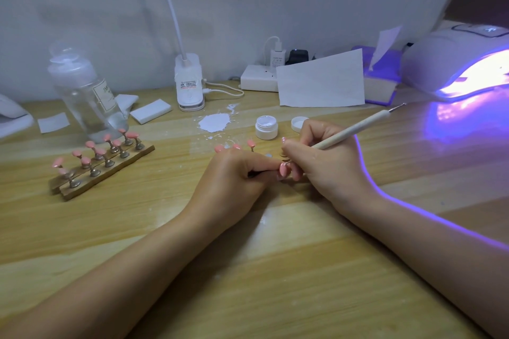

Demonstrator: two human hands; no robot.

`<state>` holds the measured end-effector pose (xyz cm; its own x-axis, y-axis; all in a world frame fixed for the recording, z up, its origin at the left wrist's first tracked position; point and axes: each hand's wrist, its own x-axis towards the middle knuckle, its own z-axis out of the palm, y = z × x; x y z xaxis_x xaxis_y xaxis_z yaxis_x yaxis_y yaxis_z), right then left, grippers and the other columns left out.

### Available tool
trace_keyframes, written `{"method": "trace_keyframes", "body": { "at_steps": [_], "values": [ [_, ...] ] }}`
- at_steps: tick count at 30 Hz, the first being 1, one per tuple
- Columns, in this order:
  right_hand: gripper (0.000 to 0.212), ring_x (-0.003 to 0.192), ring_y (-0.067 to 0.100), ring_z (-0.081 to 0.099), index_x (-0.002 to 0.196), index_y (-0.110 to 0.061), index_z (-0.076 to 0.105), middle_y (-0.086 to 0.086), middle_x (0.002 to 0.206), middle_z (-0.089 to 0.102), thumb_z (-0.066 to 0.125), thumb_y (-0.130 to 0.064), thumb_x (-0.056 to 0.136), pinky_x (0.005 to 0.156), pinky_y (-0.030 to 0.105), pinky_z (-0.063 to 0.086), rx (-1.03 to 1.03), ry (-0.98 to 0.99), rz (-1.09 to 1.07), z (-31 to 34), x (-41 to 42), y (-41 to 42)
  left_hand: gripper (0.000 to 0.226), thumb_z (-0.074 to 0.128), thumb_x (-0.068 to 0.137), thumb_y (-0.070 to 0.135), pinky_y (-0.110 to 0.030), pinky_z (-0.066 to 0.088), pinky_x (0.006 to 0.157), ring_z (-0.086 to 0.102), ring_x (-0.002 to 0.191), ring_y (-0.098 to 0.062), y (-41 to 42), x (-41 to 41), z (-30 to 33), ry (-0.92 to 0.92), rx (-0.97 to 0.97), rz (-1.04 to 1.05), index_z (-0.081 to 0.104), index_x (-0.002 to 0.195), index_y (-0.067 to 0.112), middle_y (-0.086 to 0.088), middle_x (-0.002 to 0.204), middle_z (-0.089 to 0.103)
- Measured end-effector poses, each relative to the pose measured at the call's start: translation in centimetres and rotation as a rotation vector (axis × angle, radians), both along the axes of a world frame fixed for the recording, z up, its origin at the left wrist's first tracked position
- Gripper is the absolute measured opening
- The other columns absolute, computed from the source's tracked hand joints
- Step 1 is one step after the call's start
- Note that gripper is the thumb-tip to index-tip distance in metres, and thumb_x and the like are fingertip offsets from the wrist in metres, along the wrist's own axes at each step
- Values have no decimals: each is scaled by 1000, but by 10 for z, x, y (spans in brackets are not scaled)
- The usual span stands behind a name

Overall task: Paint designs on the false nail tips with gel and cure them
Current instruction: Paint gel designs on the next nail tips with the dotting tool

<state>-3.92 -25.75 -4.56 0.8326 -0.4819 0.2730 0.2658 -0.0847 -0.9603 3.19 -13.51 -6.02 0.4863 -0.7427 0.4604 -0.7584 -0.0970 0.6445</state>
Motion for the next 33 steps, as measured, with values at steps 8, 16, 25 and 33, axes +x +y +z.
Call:
{"method": "trace_keyframes", "body": {
  "at_steps": [8, 16, 25, 33],
  "values": [
    [43, 38, 13, 54, 47, -12, 36, 4, 34, 45, 54, 12, 76, 44, 20, 46, -2, -8, -1, -1, 1, 0, 19, 65, 81, 1, -9, 31, 54, 39, 54, 11, 0, 0, 1, -12, 4, 13, 75, 81, 18, 20, 53, 54],
    [44, 38, 14, 54, 46, -14, 36, 5, 35, 45, 55, 11, 77, 44, 20, 47, 1, -3, 1, -1, 0, -1, 17, 65, 82, 4, -9, 33, 56, 39, 57, 12, 1, -2, 0, 21, 10, -1, 75, 83, 18, 10, 58, 64],
    [45, 38, 14, 54, 45, -15, 36, 6, 35, 45, 55, 10, 77, 45, 24, 48, 10, 6, -7, -1, 1, -1, 18, 65, 83, 5, -14, 36, 57, 40, 59, 11, 0, -1, 0, 43, 20, 8, 75, 85, 19, 7, 70, 70],
    [44, 38, 14, 55, 45, -15, 36, 6, 36, 46, 55, 10, 77, 45, 23, 48, -1, 7, -12, -1, 0, -1, 19, 65, 83, 4, -9, 35, 58, 41, 59, 11, 1, -1, 0, 38, 29, 18, 75, 84, 20, 6, 72, 70]
  ]
}}
